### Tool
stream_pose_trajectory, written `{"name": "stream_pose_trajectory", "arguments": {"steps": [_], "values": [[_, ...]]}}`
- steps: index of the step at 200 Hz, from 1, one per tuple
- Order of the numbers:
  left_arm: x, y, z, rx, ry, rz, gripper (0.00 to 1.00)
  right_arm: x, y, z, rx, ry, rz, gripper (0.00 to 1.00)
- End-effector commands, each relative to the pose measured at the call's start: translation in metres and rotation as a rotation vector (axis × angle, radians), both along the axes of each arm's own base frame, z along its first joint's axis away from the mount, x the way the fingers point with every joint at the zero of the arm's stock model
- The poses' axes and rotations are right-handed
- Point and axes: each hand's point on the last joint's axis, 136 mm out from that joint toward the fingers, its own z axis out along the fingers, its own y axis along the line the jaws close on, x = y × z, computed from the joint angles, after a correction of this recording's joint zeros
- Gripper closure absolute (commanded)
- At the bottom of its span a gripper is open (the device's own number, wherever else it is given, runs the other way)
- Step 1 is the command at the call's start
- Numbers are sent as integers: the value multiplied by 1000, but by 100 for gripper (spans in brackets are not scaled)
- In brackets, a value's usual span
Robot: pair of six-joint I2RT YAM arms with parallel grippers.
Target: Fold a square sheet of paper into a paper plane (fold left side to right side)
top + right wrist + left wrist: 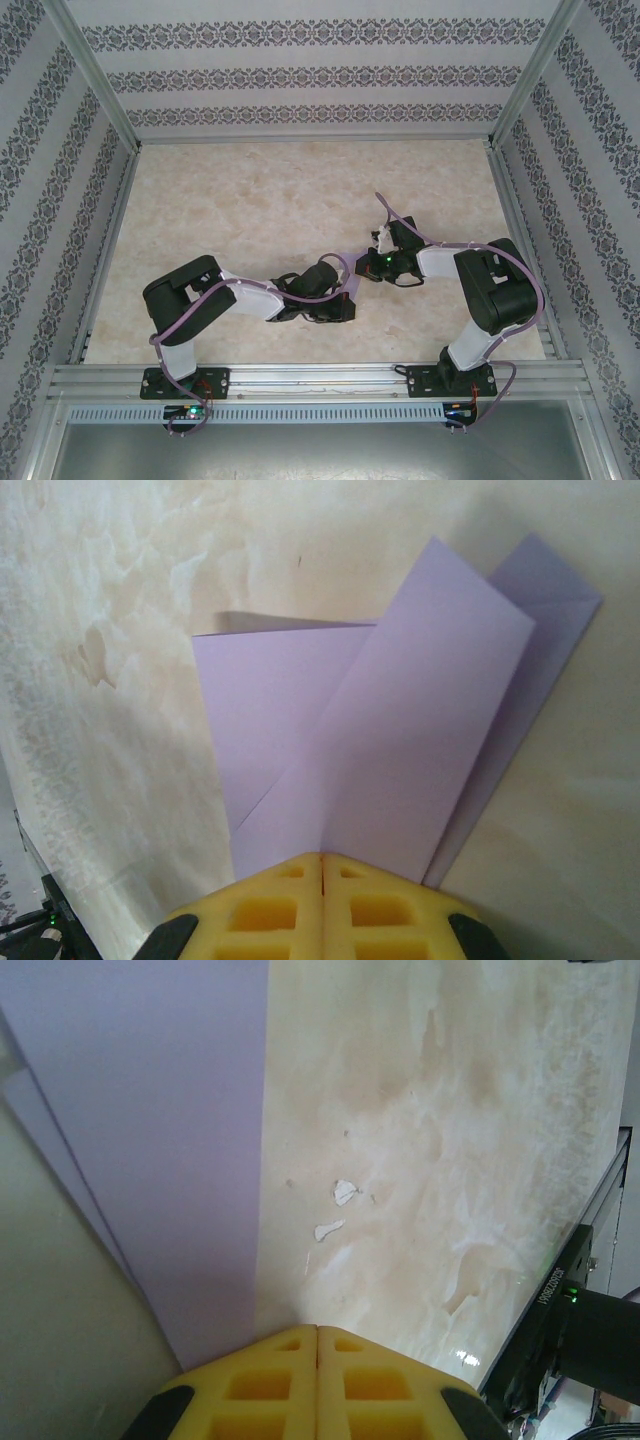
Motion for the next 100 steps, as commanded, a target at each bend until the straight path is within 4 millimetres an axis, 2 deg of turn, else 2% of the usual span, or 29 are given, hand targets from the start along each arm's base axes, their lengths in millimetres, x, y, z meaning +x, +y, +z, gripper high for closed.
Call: {"name": "stream_pose_trajectory", "arguments": {"steps": [1, 100], "values": [[-50, 19, -28, 104, 146, -72, 94, -27, -35, -54, -211, 138, -48, 100], [-52, 26, -21, 103, 130, -60, 94, -28, -34, -54, -207, 139, -43, 100]]}}
